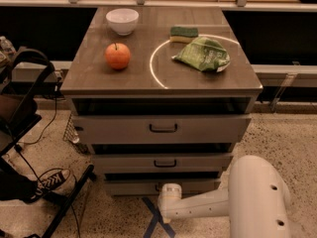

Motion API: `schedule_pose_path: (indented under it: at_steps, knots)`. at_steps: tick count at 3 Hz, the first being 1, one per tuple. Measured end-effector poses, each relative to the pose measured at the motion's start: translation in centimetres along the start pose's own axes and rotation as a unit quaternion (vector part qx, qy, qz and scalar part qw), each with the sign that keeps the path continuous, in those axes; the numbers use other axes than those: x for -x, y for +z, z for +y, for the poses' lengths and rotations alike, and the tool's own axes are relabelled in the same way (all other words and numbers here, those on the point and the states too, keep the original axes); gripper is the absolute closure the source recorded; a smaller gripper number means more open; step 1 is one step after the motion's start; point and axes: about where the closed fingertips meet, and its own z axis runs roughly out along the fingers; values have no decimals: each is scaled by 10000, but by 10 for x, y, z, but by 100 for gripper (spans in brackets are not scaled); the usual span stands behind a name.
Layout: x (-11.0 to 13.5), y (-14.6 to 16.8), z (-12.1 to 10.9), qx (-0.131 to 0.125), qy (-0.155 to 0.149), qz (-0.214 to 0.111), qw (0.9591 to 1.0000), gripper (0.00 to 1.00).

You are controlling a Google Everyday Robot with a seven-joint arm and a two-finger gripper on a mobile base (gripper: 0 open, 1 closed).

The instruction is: Open bottom drawer

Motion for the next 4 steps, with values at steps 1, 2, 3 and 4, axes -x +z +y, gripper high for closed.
schedule_pose_path:
  at_steps: [1, 2, 3, 4]
  knots:
    - [0, 1, 1, 11, -2, 1, 10000, 49]
    - [0, 2, 2, 18, -2, 1, 10000, 72]
    - [0, 2, 3, 22, -2, 1, 10000, 95]
    - [0, 2, 4, 27, -3, 1, 10000, 100]
